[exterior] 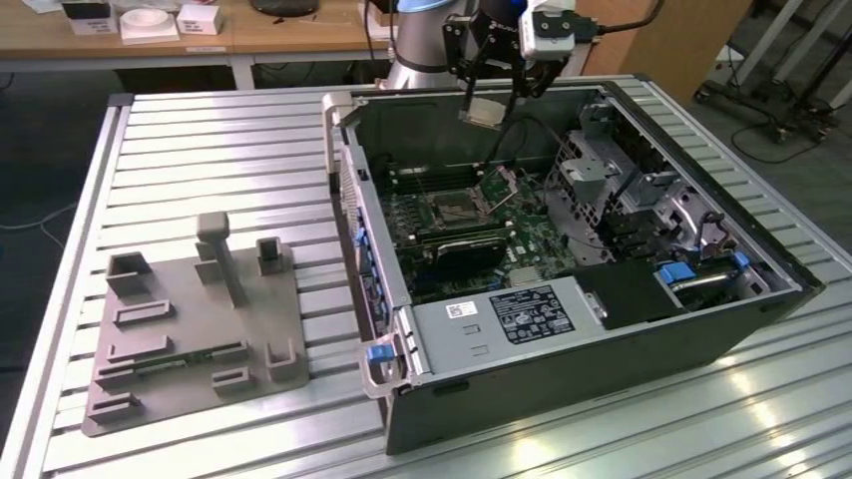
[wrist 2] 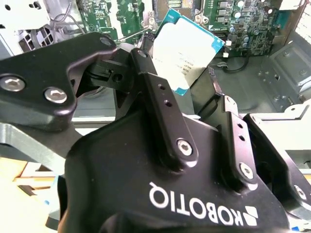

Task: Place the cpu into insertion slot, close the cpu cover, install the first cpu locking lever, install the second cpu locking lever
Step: 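Place the cpu into insertion slot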

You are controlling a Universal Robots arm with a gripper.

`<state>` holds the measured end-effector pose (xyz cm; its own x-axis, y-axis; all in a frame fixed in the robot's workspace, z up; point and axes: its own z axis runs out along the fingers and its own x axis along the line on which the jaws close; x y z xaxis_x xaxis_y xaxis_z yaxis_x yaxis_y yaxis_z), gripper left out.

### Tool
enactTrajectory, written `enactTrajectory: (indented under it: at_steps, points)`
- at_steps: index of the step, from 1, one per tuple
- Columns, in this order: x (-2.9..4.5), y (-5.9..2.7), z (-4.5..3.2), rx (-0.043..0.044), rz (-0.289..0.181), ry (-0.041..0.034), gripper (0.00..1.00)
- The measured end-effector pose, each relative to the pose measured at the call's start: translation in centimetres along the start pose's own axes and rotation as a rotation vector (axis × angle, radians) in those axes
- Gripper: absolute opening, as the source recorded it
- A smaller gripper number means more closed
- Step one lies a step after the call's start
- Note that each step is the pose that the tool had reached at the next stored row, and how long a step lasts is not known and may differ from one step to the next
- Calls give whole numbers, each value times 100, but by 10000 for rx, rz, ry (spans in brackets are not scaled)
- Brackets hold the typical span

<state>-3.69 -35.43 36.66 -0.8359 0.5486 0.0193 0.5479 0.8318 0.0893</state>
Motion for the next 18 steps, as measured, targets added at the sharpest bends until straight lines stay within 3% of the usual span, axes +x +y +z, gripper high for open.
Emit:
enactTrajectory:
  at_steps: [7,14,18]
  points:
    - [0,0,0,-1,52,-5,54]
    - [0,0,2,-18,891,-80,54]
    - [0,0,2,-21,1044,-94,54]
